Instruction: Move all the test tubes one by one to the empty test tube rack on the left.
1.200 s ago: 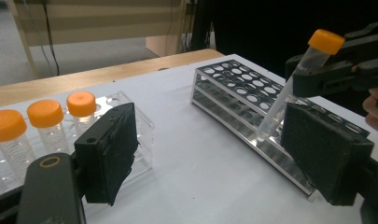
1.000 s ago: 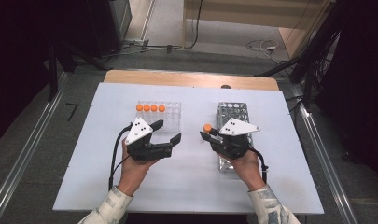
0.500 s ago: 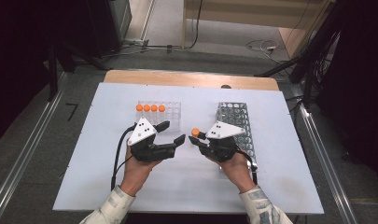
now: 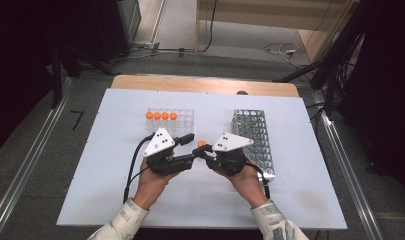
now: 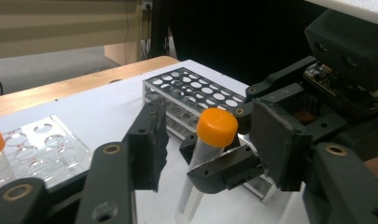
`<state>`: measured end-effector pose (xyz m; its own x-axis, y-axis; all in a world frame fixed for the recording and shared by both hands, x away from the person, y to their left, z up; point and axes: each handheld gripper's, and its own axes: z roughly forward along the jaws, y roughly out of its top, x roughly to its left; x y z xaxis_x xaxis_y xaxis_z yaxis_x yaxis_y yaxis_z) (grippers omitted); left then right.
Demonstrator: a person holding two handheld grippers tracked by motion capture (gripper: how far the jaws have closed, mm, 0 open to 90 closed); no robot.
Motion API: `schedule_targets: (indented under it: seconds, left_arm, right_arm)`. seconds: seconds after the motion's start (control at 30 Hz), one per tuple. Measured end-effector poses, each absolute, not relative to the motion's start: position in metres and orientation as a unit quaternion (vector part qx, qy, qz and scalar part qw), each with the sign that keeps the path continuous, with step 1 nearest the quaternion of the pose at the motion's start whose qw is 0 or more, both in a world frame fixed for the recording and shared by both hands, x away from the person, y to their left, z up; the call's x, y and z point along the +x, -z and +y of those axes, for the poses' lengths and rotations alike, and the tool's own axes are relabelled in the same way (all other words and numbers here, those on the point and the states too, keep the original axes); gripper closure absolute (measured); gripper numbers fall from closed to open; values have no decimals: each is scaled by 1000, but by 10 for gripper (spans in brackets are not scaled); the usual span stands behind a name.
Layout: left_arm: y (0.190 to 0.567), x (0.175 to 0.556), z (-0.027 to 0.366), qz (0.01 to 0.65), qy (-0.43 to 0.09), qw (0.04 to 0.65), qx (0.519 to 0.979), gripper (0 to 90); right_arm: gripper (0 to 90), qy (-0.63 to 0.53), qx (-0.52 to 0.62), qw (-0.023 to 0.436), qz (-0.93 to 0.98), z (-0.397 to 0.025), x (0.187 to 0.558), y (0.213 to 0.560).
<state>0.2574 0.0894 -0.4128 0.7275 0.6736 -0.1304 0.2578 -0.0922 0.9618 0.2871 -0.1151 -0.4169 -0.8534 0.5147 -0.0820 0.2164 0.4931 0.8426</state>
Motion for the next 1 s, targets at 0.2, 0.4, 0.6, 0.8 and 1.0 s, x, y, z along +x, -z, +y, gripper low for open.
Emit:
schedule_targets:
  seconds: [0.2,0.4,0.6,0.8,1.0]
  left_arm:
    - [414,258,87,317,-174,589,723,570]
    - [415,258,86,313,-173,585,728,604]
    - [415,257,85,313,-178,582,729,653]
    - [416,257,85,312,-181,580,730,670]
    - [417,257,85,310,-188,578,731,686]
  right_arm:
    - [718,-455,212,160,850,-111,286,418]
    - [717,-458,206,160,850,-109,285,417]
    - [717,-459,206,158,849,-109,283,417]
    - [717,-459,208,157,849,-109,284,417]
    - [717,-460,206,156,849,-109,283,417]
